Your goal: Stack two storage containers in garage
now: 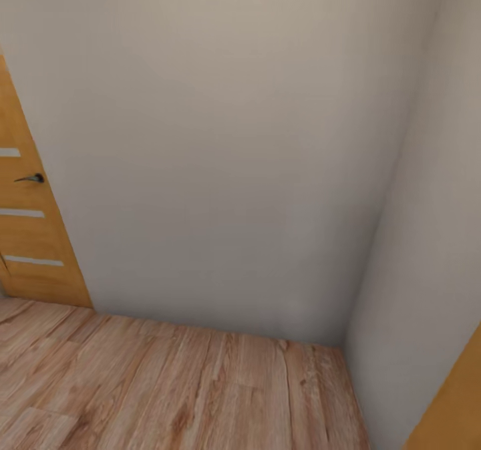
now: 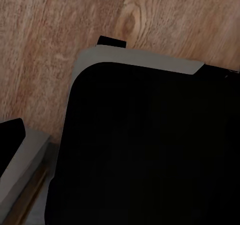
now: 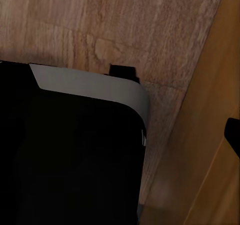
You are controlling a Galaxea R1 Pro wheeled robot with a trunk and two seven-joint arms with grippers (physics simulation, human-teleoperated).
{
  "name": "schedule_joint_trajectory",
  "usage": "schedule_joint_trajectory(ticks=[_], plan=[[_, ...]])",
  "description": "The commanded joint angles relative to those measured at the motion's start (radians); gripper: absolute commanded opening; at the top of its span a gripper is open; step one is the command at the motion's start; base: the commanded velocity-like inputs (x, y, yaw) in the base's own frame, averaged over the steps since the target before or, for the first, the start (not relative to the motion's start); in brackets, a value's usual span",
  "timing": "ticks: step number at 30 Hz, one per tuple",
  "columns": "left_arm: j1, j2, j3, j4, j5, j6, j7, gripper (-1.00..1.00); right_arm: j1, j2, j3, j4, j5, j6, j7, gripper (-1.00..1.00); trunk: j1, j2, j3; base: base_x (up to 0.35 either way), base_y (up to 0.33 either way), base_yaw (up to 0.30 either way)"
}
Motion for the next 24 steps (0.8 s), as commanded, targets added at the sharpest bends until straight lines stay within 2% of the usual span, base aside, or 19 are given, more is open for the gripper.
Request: schedule_joint_trajectory(ticks=[1,24], plan=[[0.000,0.000,0.005,0.000,0.002,-0.002,0.000,1.00,-0.001,0.000,0.008,0.003,-0.010,-0.006,0.002,1.00,0.000,0.000,-0.001,0.039,0.000,0.248],[0.000,0.000,0.006,0.000,0.002,-0.002,0.002,1.00,-0.001,0.000,0.008,0.003,-0.010,-0.006,0.002,1.00,0.000,0.000,-0.001,0.004,0.000,0.266]])
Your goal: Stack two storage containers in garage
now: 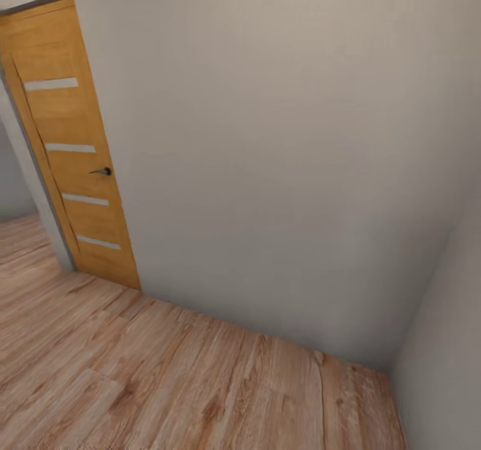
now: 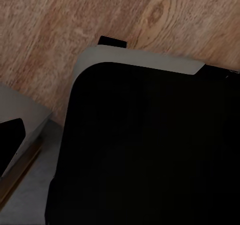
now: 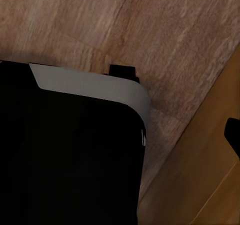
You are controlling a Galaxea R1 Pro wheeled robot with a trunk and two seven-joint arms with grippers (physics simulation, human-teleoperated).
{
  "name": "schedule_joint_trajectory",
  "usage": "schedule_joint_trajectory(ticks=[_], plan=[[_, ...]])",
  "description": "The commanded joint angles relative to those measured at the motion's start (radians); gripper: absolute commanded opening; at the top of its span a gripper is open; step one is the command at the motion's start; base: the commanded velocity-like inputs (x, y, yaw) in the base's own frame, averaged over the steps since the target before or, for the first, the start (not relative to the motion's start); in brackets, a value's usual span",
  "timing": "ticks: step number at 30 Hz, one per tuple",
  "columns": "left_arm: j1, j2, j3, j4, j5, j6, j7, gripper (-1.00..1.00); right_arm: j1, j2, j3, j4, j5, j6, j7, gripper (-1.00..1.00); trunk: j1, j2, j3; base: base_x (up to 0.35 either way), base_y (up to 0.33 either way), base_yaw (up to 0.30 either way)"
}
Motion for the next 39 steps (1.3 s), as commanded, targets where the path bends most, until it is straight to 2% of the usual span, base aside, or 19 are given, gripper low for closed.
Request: schedule_joint_trajectory(ticks=[1,6,17,39], plan=[[0.000,0.000,0.005,0.000,0.002,-0.002,0.001,1.00,-0.001,0.000,0.008,0.003,-0.010,-0.006,0.002,1.00,0.000,0.000,-0.001,0.000,0.000,0.268],[0.000,-0.001,0.005,0.000,0.002,-0.002,0.001,1.00,-0.001,0.000,0.008,0.003,-0.010,-0.006,0.002,1.00,0.000,0.000,-0.001,0.037,-0.002,0.268],[0.000,0.000,0.005,0.000,0.002,-0.002,0.000,1.00,-0.002,-0.001,0.009,0.003,-0.010,-0.006,0.002,1.00,0.000,0.000,-0.001,0.213,-0.134,0.268],[0.000,0.001,0.005,0.000,0.002,-0.002,-0.001,1.00,-0.002,-0.001,0.008,0.003,-0.010,-0.006,0.002,1.00,0.000,0.000,-0.001,0.038,-0.006,0.268]])
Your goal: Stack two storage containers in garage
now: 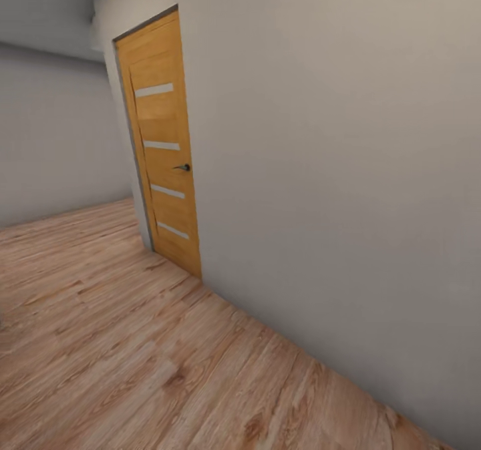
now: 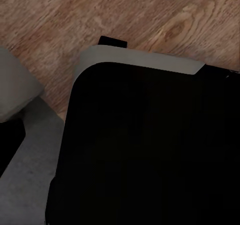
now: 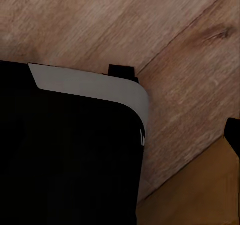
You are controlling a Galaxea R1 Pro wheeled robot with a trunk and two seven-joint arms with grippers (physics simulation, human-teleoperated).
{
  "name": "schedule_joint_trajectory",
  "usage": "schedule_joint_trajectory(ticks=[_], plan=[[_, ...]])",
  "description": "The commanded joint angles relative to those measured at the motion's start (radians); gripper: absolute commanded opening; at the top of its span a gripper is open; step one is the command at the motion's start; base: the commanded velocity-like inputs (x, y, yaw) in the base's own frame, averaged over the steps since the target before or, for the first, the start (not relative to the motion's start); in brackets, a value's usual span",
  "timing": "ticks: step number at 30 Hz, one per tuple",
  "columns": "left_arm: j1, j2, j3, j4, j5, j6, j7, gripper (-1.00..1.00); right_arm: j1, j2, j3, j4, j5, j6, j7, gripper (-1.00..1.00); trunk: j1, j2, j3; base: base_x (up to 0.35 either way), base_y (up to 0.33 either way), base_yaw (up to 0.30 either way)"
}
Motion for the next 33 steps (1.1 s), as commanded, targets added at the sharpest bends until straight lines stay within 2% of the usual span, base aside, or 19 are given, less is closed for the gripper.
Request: schedule_joint_trajectory(ticks=[1,21,33], plan=[[0.000,0.000,0.004,0.000,0.002,-0.002,0.000,1.00,-0.001,0.000,0.008,0.003,-0.010,-0.006,0.002,1.00,0.000,0.000,-0.001,0.269,0.000,0.268],[0.000,-0.001,0.003,0.000,0.002,-0.002,0.000,1.00,-0.001,0.000,0.008,0.003,-0.010,-0.006,0.002,1.00,0.000,0.000,-0.001,0.247,0.000,0.268],[0.000,-0.001,0.004,0.000,0.002,-0.002,0.000,1.00,-0.001,0.000,0.008,0.003,-0.011,-0.007,0.001,1.00,0.000,0.000,-0.001,0.020,0.000,0.268]])
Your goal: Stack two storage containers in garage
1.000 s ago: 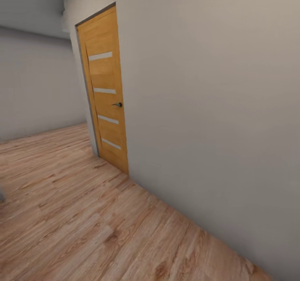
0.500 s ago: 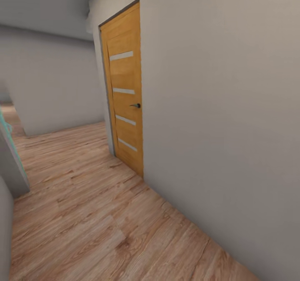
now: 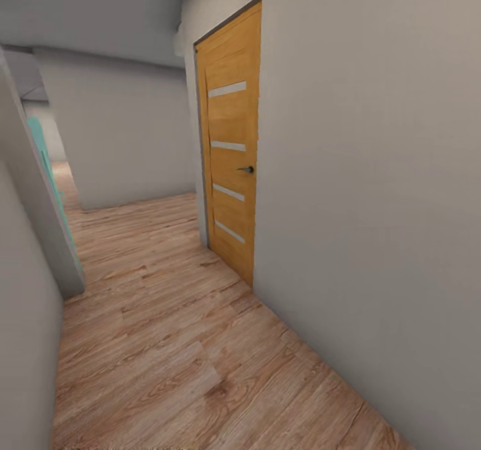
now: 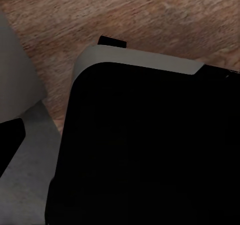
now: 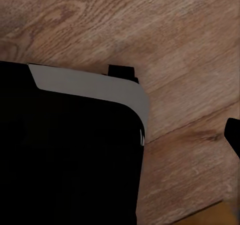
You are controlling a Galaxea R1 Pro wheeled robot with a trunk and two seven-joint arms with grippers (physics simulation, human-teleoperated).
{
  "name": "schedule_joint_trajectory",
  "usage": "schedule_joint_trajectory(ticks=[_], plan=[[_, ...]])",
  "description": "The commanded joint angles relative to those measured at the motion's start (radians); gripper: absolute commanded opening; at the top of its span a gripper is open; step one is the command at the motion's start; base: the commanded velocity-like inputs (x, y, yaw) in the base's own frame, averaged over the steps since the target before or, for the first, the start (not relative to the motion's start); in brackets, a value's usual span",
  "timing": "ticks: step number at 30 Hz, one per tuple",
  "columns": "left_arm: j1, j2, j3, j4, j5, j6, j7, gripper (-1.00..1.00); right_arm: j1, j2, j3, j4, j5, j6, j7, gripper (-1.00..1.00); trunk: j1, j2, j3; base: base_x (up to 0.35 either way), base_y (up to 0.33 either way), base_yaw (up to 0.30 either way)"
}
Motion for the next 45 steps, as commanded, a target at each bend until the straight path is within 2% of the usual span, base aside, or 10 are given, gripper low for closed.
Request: schedule_joint_trajectory(ticks=[1,8,16,39,45], plan=[[0.000,0.000,0.005,0.000,0.002,-0.002,0.001,1.00,-0.001,0.000,0.008,0.003,-0.010,-0.006,0.002,1.00,0.000,-0.001,-0.001,0.001,0.000,0.268],[0.000,-0.002,0.002,0.000,-0.002,-0.002,0.000,1.00,-0.001,0.000,0.007,0.003,-0.010,-0.006,0.002,1.00,0.000,-0.001,-0.001,0.013,-0.006,0.268],[0.000,-0.001,-0.001,0.000,-0.005,-0.002,0.000,1.00,-0.001,0.000,0.005,0.003,-0.010,-0.006,0.002,1.00,0.000,-0.001,-0.001,0.204,-0.150,0.259],[0.000,-0.001,0.003,0.000,0.002,-0.001,0.001,1.00,-0.001,0.002,0.005,0.003,-0.012,-0.005,0.002,1.00,0.000,-0.001,-0.001,0.251,-0.149,0.019],[0.000,-0.001,0.004,0.000,0.002,-0.001,0.000,1.00,-0.002,0.000,0.005,0.003,-0.012,-0.005,0.002,1.00,0.000,-0.001,-0.001,0.306,-0.008,0.205]])
